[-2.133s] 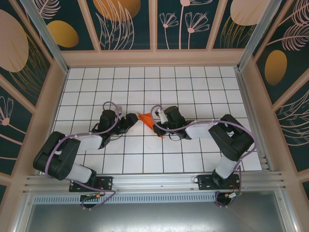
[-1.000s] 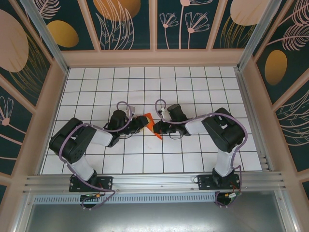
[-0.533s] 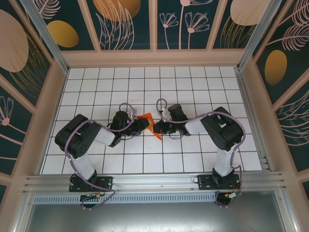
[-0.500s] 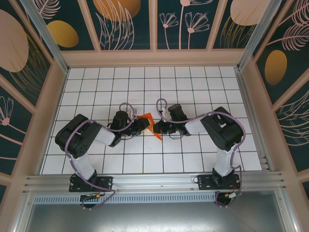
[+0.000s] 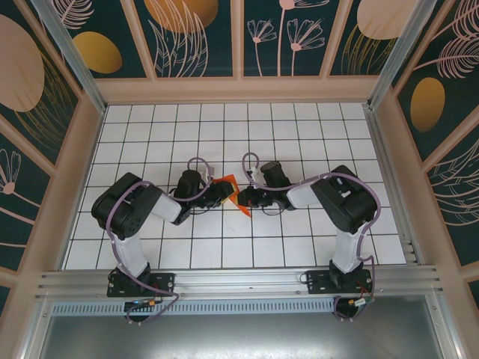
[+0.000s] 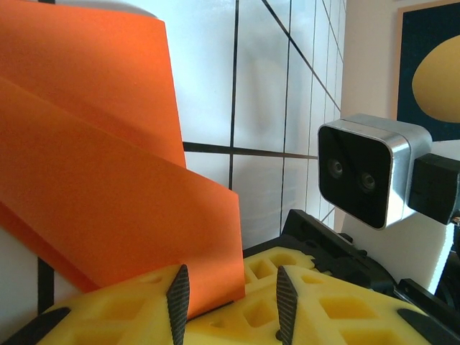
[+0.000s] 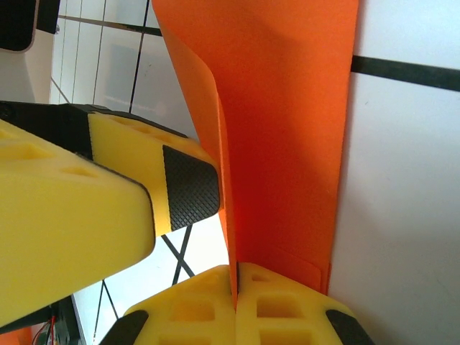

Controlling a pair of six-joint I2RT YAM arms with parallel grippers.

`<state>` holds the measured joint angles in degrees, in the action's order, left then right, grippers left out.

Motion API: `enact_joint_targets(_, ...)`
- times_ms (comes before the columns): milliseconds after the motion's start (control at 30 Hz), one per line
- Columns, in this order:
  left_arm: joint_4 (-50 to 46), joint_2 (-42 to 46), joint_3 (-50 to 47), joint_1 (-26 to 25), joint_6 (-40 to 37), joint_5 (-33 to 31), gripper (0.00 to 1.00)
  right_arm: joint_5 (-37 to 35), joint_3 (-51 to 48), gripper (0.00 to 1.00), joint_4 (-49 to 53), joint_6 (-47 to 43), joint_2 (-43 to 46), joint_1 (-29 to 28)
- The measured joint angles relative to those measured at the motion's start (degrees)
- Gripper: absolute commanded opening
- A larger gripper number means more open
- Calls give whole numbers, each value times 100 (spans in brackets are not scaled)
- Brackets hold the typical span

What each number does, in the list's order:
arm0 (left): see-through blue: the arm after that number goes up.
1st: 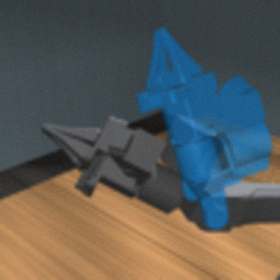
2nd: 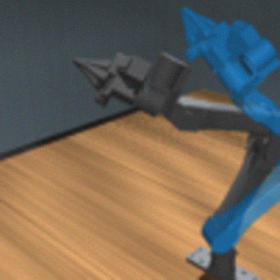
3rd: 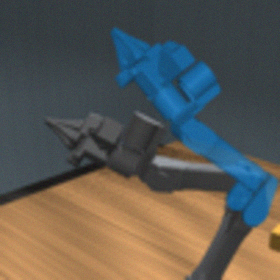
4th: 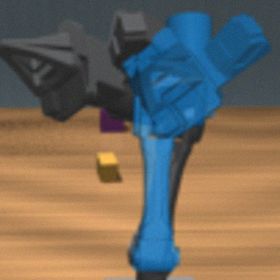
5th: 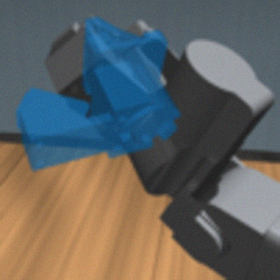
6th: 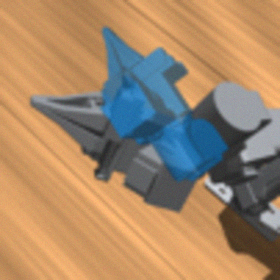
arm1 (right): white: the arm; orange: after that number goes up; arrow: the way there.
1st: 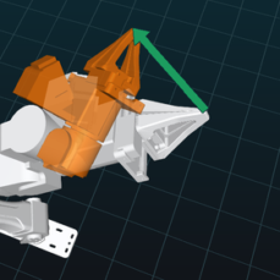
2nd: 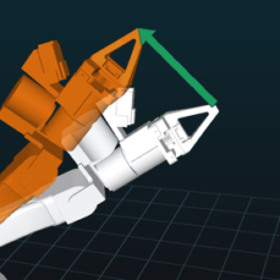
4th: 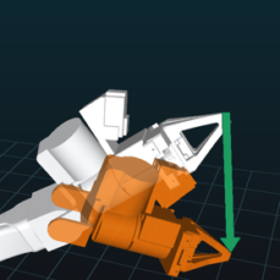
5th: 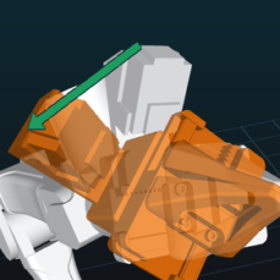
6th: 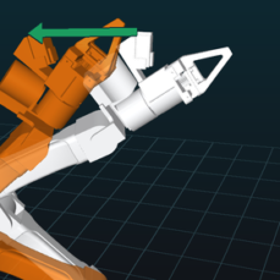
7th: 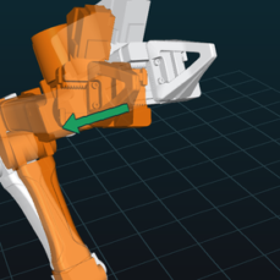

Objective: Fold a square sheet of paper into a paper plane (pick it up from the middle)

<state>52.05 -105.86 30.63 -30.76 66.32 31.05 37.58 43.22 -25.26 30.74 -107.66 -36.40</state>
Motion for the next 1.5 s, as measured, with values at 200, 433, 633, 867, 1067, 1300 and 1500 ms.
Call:
enact_joint_targets(200,-136,-2,46,0,-2,-35,38,4,4,11,20,-48,2,0)
enact_joint_targets(433,-380,-7,131,-28,-2,-133,37,46,57,18,208,-234,70,-2)
enact_joint_targets(633,-479,-7,175,-28,-2,-146,36,22,59,22,597,-452,247,-2)
enact_joint_targets(867,-542,-7,197,-28,-2,-144,35,-63,66,23,1082,-748,446,-2)
enact_joint_targets(1067,-564,-7,203,-28,-2,-144,35,-160,66,14,1276,-955,466,-2)
enact_joint_targets(1300,-581,-7,208,-28,-2,-149,34,-144,68,7,1266,-984,382,-2)
enact_joint_targets(1500,-601,-7,208,-28,-2,-153,33,-105,107,15,1320,-957,393,4)
